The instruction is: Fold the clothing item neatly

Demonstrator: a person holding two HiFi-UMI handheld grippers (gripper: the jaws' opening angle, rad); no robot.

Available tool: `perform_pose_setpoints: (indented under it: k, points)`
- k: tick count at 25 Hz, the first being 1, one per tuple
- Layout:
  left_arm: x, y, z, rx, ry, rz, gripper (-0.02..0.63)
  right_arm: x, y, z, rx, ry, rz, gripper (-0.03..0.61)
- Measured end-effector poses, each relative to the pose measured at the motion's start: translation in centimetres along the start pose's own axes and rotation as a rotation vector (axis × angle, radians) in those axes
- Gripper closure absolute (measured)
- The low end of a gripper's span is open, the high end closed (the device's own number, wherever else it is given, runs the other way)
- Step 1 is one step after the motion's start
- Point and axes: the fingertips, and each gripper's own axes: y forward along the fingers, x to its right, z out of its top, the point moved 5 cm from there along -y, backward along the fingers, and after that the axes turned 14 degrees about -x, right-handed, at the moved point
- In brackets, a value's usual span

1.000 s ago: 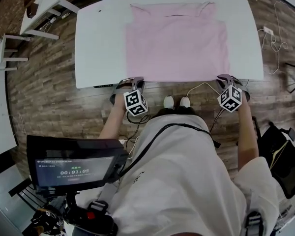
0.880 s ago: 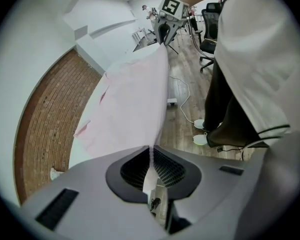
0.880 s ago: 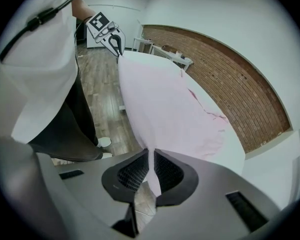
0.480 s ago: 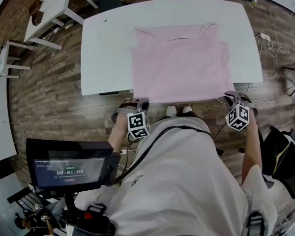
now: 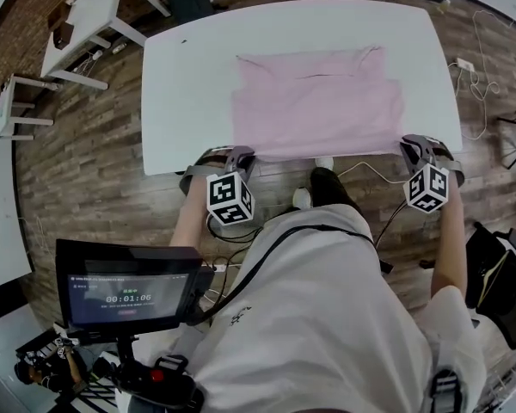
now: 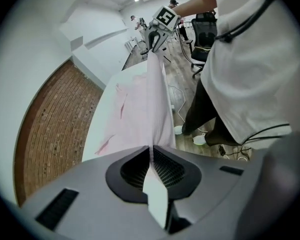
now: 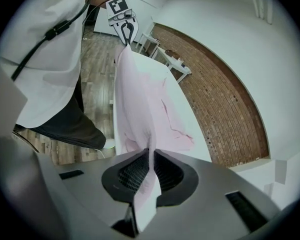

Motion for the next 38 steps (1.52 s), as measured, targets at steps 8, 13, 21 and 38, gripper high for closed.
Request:
perform_pose_setpoints:
  k: [8, 13, 21, 38]
  points:
    - [-7.4, 0.8, -0.4, -0.062, 0.005, 0.086, 0.586, 6.5, 2.4, 2.3, 0.023, -0.065, -0.042, 0.540]
    - [-15.3, 5.2, 0.8, -0.126, 0.026, 0.079, 0.586, 13.2, 8.4, 3.6, 0.032, -0.126, -0.002, 0.540]
    - [-20.0, 9.4, 0.4, -0.184, 0.033, 0.053, 0.586, 16.5, 12.5, 5.6, 0.023, -0.179, 0.066, 0.540]
    - [-24.5, 20.7, -0.5, -0.243, -0.023, -0.030, 0.584, 18.5, 22.8, 7.7, -0.001, -0.176, 0.189, 0.540]
